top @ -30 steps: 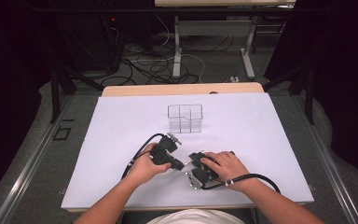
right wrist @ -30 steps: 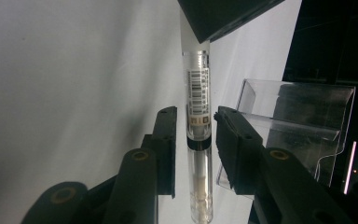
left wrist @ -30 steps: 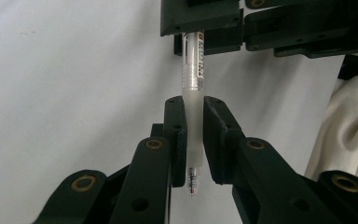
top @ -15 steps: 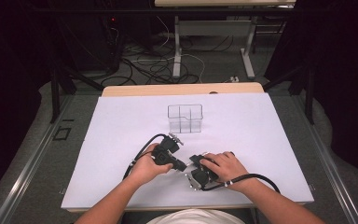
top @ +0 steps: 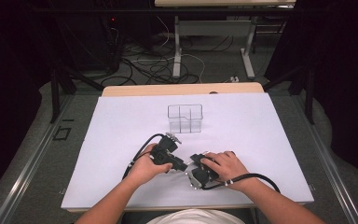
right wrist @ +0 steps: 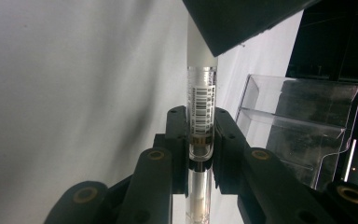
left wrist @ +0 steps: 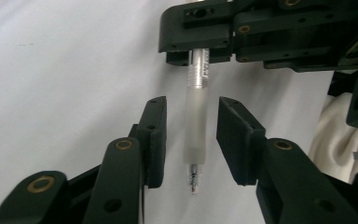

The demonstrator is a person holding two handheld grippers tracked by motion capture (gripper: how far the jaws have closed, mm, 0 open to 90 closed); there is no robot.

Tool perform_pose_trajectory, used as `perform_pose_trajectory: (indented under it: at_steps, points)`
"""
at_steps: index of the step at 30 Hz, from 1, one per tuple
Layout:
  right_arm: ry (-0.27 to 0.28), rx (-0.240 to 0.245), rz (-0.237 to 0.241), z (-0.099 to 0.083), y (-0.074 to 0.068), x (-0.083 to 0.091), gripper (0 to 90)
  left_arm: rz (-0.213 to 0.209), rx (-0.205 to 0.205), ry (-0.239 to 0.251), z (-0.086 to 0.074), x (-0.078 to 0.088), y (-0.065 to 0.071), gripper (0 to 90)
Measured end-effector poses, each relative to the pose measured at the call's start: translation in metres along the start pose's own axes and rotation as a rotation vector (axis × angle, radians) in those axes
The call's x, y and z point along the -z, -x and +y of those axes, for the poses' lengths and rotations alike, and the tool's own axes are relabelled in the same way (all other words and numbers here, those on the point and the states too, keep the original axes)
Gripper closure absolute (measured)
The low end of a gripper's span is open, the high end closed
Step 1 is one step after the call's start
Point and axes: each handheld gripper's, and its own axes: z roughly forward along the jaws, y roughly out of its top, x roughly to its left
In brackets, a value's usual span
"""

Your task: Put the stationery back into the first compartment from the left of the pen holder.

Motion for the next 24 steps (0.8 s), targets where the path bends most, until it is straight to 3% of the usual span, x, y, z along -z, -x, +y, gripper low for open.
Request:
perform_pose_trajectory:
  at_steps: [5,6,7,12,14,20,21,22,24]
  points:
    - [0.000,-0.011,-0.006,-0.002,0.000,-0.001,79.3,0.029,-0.003,0.042,-0.003,0.005,-0.005,56.2]
    - [0.006,-0.012,-0.025,-0.002,-0.001,-0.002,79.3,0.038,-0.009,0.052,-0.003,0.006,-0.006,54.8]
    - [-0.003,-0.013,-0.004,-0.003,0.000,-0.002,79.3,0.045,-0.007,0.066,-0.004,0.007,-0.007,54.0]
    - [-0.013,-0.035,-0.027,-0.006,0.000,-0.003,79.3,0.118,-0.054,0.117,-0.008,0.013,-0.012,47.5]
    - [-0.019,-0.029,-0.014,-0.006,0.002,-0.002,79.3,0.156,-0.070,0.139,-0.010,0.015,-0.013,45.4]
    - [-0.020,-0.052,-0.025,-0.007,0.002,-0.002,79.2,0.244,-0.102,0.166,-0.013,0.020,-0.018,40.7]
    - [-0.009,-0.060,-0.046,-0.008,0.001,-0.003,79.2,0.265,-0.094,0.165,-0.014,0.021,-0.020,40.3]
    - [-0.009,-0.048,-0.027,-0.008,0.004,-0.002,79.2,0.271,-0.088,0.164,-0.014,0.021,-0.021,40.2]
    - [-0.004,-0.070,-0.035,-0.009,0.003,-0.002,79.2,0.281,-0.082,0.164,-0.016,0.023,-0.025,40.0]
